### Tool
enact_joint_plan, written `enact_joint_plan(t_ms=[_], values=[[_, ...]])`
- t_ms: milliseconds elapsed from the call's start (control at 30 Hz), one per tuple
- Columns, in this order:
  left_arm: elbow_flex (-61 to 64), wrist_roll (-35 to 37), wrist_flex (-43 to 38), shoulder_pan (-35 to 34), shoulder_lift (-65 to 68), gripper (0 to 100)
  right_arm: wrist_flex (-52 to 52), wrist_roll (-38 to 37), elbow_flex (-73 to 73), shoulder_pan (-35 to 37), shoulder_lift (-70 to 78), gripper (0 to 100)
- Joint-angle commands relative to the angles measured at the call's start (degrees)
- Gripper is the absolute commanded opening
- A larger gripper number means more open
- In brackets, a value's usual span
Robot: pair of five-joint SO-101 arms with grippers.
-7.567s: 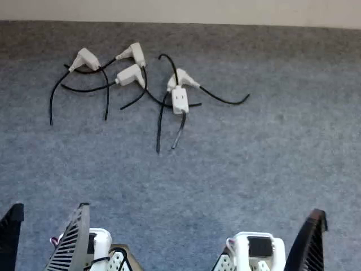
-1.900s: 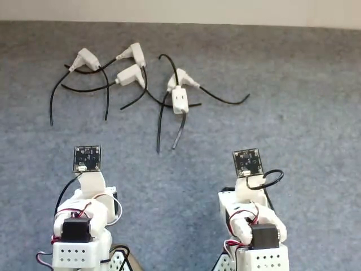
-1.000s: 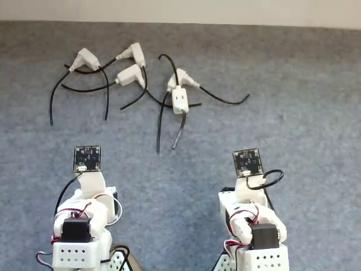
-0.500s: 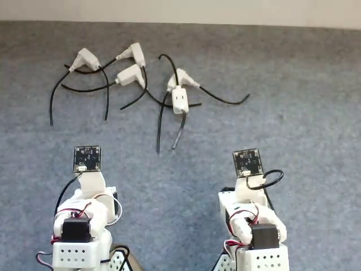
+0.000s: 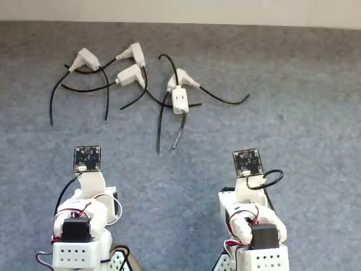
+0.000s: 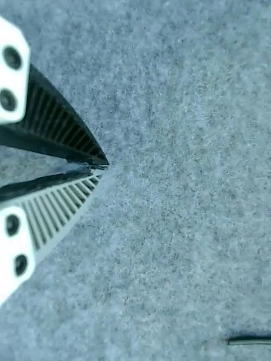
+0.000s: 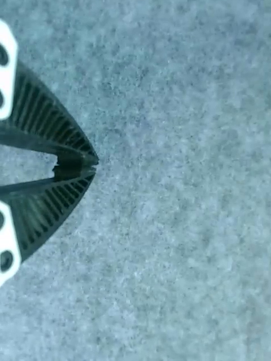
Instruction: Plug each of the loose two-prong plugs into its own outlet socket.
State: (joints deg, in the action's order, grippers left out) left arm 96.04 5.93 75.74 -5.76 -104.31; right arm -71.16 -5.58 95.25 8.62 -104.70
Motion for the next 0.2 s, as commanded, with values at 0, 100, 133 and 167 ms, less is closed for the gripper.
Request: enact_joint_plan(t_ms=[0, 100, 133, 167], values=[[1.0, -0.2, 0.3, 0.7, 0.0, 3, -0.3, -0.4, 7.6, -0.7, -0.5, 0.7], [1.0, -0.2, 0.3, 0.7, 0.0, 3, -0.3, -0.4, 7.6, -0.7, -0.5, 0.7], [1.0, -0.2, 0.3, 0.7, 0.0, 3, -0.3, -0.4, 7.6, -0.7, -0.5, 0.7], [1.0, -0.2, 0.3, 0.7, 0.0, 3, -0.3, -0.4, 7.6, -0.7, -0.5, 0.7]])
